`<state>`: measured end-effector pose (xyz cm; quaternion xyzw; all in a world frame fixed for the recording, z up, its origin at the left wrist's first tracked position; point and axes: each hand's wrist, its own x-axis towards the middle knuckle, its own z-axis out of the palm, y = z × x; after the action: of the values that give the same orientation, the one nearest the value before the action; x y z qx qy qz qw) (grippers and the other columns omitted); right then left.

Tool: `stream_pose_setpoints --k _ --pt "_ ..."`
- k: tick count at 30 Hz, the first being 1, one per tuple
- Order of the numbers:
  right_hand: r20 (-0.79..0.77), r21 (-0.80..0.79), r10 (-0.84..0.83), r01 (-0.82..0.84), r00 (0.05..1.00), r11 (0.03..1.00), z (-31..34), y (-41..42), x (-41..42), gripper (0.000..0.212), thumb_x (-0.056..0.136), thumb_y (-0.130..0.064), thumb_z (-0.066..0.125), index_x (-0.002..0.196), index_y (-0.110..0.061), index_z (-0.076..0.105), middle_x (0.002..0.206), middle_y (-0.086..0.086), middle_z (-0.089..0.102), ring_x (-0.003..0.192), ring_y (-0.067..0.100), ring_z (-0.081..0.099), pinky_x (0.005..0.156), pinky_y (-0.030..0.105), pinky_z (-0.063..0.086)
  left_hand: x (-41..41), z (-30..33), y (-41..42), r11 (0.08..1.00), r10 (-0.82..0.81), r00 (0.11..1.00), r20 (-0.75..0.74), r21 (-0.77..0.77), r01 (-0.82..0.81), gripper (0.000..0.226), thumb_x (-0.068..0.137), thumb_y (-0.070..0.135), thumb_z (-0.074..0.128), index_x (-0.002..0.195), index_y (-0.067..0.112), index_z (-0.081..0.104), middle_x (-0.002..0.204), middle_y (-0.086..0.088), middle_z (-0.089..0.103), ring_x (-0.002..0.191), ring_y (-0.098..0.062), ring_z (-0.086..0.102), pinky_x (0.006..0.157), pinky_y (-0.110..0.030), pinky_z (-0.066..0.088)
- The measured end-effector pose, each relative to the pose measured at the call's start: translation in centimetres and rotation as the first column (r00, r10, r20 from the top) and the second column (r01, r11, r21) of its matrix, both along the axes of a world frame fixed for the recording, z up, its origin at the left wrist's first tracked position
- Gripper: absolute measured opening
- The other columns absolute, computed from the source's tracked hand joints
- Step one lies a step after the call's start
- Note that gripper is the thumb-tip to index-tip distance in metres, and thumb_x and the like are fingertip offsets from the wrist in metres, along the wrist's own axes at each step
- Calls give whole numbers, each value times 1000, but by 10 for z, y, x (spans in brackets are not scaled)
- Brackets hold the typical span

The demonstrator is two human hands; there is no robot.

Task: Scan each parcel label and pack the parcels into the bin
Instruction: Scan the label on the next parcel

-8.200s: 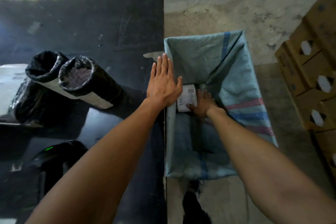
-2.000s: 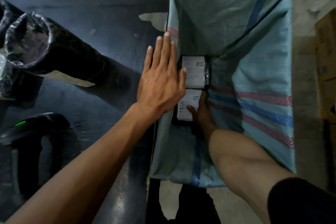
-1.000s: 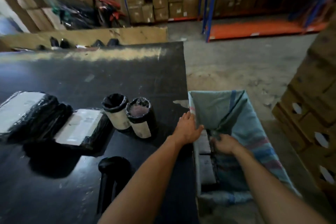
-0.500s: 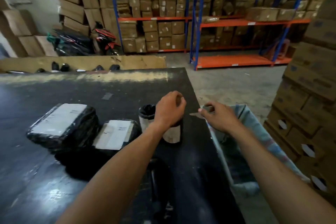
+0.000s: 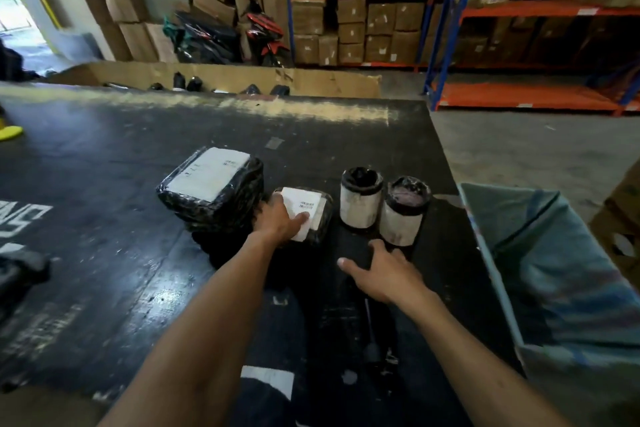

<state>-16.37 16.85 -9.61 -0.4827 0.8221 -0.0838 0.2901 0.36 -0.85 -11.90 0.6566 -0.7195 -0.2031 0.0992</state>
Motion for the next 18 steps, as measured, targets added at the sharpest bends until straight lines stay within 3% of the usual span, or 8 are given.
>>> stream_pose_setpoints --k 5,7,8,10,12,15,18 --pt "227 40 -202 198 953 979 -31 10 5 104 86 -73 64 165 -26 16 160 17 38 141 38 48 110 42 45 11 -2 -20 987 -44 998 51 158 36 118 75 78 64 161 25 4 164 -12 23 149 -38 21 120 -48 21" --pt "423 40 -283 295 861 955 -38 14 4 104 82 -68 71 164 -26 21 153 10 50 131 34 60 107 45 52 15 -6 -22 976 -47 999 6 211 45 123 72 79 66 161 25 1 165 -8 21 151 -34 19 121 -48 18" --pt "512 37 -310 340 801 940 -42 16 4 102 81 -64 75 162 -28 25 145 9 58 118 31 69 99 47 58 15 -8 -20 974 -42 999 -23 222 46 125 70 78 68 161 25 1 165 -8 22 151 -34 20 121 -48 18" --pt "632 22 -331 411 701 911 -46 18 8 88 81 -53 79 155 -32 36 116 9 72 80 23 77 70 37 64 15 -11 -14 970 -13 995 -104 240 38 133 65 75 76 161 25 -1 164 -8 25 150 -34 22 121 -47 19" --pt "693 -24 -331 479 641 878 -47 17 10 66 83 -45 77 142 -30 50 89 8 75 54 17 67 51 29 55 16 -11 -9 973 13 987 -158 231 25 137 60 71 82 161 26 1 163 -6 28 149 -36 20 120 -44 20" --pt "753 -106 -290 544 591 832 -37 11 10 43 88 -41 74 124 -22 60 72 6 71 45 16 58 44 28 49 15 -7 -3 989 13 977 -211 146 18 131 60 67 85 160 35 7 159 -4 36 144 -36 26 113 -41 28" --pt "780 -210 -200 550 593 809 -16 5 7 34 90 -43 74 116 -26 59 70 3 72 46 16 60 44 28 50 16 -5 7 994 -9 961 -275 99 38 123 61 63 86 158 45 13 153 -12 41 138 -35 33 110 -39 34"
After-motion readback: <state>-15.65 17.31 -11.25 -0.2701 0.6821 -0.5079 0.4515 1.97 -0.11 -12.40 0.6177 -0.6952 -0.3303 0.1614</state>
